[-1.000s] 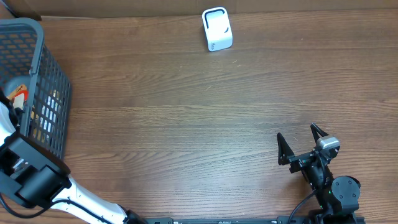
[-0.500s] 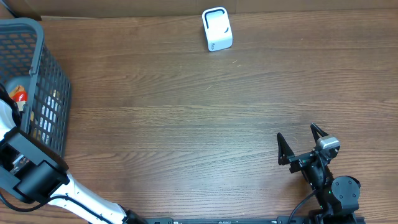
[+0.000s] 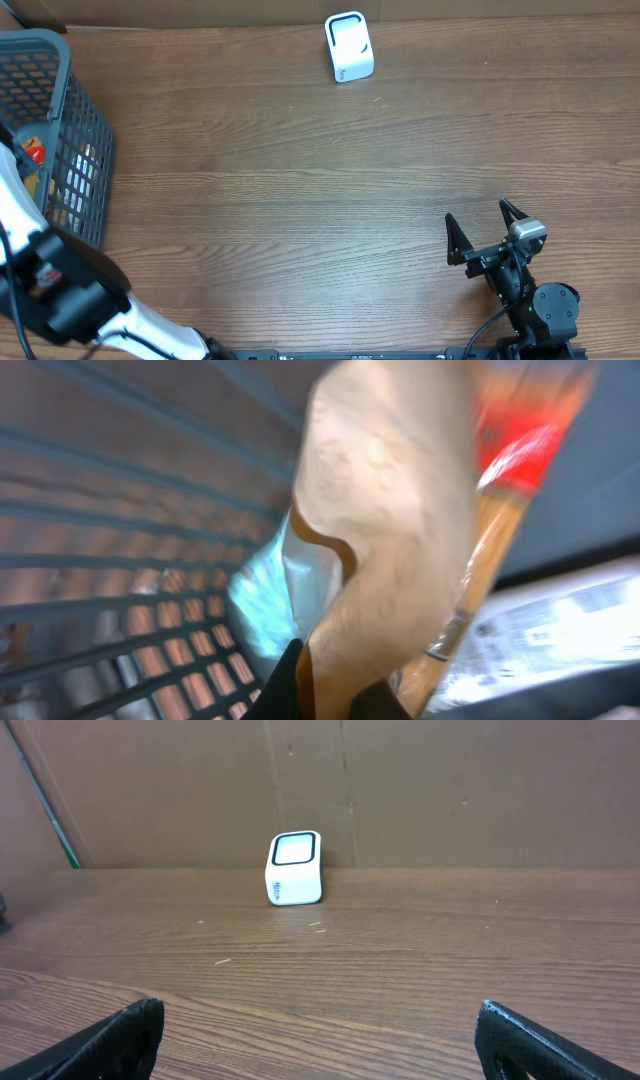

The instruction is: Scan the item barcode

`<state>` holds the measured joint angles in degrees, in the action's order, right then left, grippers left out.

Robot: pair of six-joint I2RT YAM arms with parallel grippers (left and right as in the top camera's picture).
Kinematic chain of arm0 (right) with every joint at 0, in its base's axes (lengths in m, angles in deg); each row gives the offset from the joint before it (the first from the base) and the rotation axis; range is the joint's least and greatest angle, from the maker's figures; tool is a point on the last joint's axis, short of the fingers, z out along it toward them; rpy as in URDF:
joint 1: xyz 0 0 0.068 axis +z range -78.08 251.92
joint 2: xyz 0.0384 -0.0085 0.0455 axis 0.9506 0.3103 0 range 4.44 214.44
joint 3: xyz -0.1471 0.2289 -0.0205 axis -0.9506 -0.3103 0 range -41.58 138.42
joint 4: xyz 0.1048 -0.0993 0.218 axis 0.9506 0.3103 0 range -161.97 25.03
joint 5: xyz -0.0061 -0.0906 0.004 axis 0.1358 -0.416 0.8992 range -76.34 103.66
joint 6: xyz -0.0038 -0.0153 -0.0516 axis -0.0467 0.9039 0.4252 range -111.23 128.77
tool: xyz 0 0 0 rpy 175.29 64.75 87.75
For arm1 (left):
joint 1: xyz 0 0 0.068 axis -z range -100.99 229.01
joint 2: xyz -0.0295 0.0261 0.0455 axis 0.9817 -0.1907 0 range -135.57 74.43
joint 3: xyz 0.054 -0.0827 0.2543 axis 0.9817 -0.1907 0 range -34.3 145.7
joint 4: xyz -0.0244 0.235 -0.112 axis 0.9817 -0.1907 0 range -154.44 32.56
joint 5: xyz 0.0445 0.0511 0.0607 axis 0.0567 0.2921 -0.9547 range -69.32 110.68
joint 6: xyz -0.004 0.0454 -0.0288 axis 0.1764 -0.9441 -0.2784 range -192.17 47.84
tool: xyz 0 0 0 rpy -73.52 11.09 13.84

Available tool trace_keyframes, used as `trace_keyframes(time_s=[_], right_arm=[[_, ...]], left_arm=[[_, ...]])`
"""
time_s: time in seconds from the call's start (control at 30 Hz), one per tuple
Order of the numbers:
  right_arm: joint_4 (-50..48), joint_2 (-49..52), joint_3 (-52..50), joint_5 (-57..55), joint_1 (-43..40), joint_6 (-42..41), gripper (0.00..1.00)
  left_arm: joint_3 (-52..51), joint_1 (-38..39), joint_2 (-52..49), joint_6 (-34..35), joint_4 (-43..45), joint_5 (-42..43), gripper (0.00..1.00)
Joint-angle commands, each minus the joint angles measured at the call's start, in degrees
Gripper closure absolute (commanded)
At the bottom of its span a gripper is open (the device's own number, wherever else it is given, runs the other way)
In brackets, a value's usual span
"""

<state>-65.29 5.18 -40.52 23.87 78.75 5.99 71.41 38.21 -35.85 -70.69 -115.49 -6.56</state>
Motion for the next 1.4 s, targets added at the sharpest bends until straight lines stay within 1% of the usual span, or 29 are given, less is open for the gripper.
trace_keyframes(time_s=[0.0,0.13,0.27,0.4,0.53,0.7,0.77,0.9,1.03,1.17,1.2,1.27,1.3,1.37], right_arm=[[-0.24,-0.46,0.59,-0.31,0.07,-0.20,0.00],[-0.24,-0.46,0.59,-0.31,0.07,-0.20,0.00],[-0.24,-0.46,0.59,-0.28,0.07,-0.20,0.00],[-0.24,-0.46,0.59,-0.31,0.07,-0.20,0.00],[-0.24,-0.46,0.59,-0.28,0.07,-0.20,0.00],[-0.24,-0.46,0.59,-0.28,0.07,-0.22,0.00],[-0.24,-0.46,0.59,-0.31,0.07,-0.20,0.00],[-0.24,-0.46,0.59,-0.31,0.07,-0.20,0.00],[-0.24,-0.46,0.59,-0.28,0.07,-0.20,0.00],[-0.24,-0.46,0.59,-0.31,0.07,-0.22,0.00],[-0.24,-0.46,0.59,-0.31,0.07,-0.20,0.00],[-0.24,-0.46,0.59,-0.28,0.07,-0.20,0.00],[-0.24,-0.46,0.59,-0.31,0.07,-0.20,0.00],[-0.24,-0.46,0.59,-0.31,0.07,-0.20,0.00]], left_arm=[[2.32,-0.04,7.63,2.43,0.46,-0.04,0.96],[2.32,-0.07,9.66,2.64,-1.07,1.86,0.96],[2.32,-0.04,9.70,5.01,-4.61,1.86,0.96],[2.58,0.59,10.82,4.98,-5.09,2.78,0.96],[4.66,2.75,13.49,4.96,-4.11,2.78,0.96],[9.73,7.45,17.62,5.01,-3.65,6.08,0.96],[11.52,10.43,19.50,4.98,-3.69,6.36,0.96],[12.55,18.80,24.37,4.94,-3.76,6.23,0.96],[12.52,32.00,28.72,4.98,-6.12,6.21,0.96],[12.52,45.97,29.00,4.98,-11.06,5.70,0.96],[12.52,48.89,28.81,4.98,-12.00,4.55,0.96],[12.52,51.65,28.35,5.01,-12.24,1.49,0.96],[12.52,51.67,28.30,4.98,-12.04,1.27,0.92],[12.52,50.66,28.33,4.98,-11.74,0.94,0.65]])
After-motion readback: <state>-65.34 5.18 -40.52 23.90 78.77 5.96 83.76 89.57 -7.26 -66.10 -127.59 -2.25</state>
